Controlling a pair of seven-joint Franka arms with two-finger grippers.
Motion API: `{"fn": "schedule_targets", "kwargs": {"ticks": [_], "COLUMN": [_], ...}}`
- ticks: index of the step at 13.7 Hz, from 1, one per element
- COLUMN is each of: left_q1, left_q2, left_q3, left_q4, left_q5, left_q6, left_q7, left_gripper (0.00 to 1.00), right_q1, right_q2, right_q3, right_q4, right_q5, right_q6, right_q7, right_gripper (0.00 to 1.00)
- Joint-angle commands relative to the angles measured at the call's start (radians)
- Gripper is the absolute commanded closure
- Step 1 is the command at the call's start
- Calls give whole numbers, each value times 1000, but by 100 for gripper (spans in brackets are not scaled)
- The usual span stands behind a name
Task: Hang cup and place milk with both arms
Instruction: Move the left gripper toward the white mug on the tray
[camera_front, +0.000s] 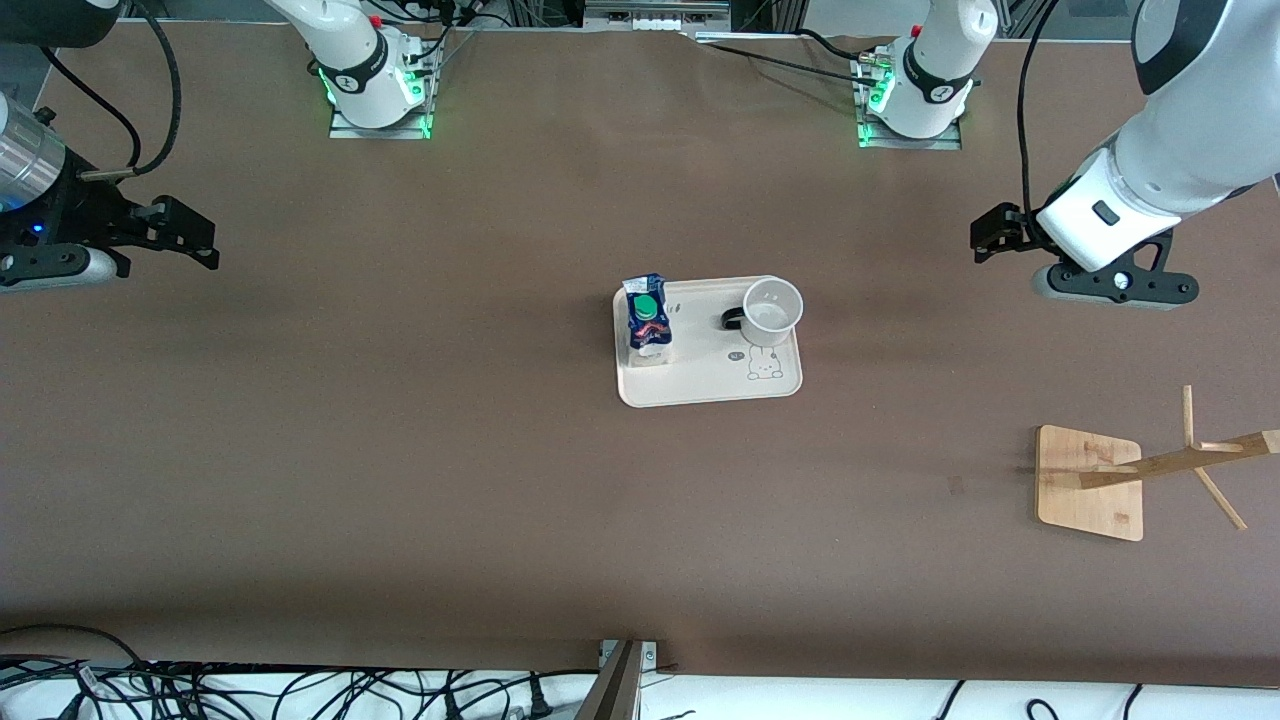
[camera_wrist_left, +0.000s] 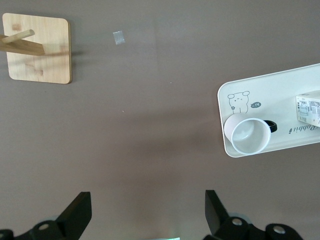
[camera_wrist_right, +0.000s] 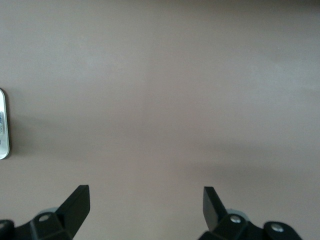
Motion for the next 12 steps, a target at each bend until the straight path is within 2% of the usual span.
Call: {"fn": "schedule_targets", "kwargs": {"ticks": [1, 3, 6, 7, 9, 10, 12], "left_q1": [-44, -80, -97, -97, -97, -97, -98], "left_q2": [22, 23, 23, 23, 22, 23, 25], "left_q3": [-9, -22, -102, -136, -205, -222, -235], "left_q4": [33, 1, -63, -100, -221, -272, -329], "left_q5": [-11, -11, -8, -6, -6, -8, -5], "left_q6": [-33, -21, 47, 92, 265, 344, 406], "left_q7": [31, 97, 102, 105, 157, 194, 253], "left_gripper": [0, 0, 0, 0, 0, 0, 0], "right_q1": [-6, -6, -6, -6, -6, -6, -6], "right_q2": [10, 10, 10, 10, 10, 10, 10], "right_q3": [8, 8, 8, 8, 8, 8, 8], "right_q4": [25, 25, 25, 25, 25, 25, 25], "right_q5": [-2, -2, -2, -2, -2, -2, -2], "right_q6": [-19, -19, -19, -19, -19, -19, -19], "right_q7": [0, 0, 0, 0, 0, 0, 0], "right_gripper": [0, 0, 0, 0, 0, 0, 0]}}
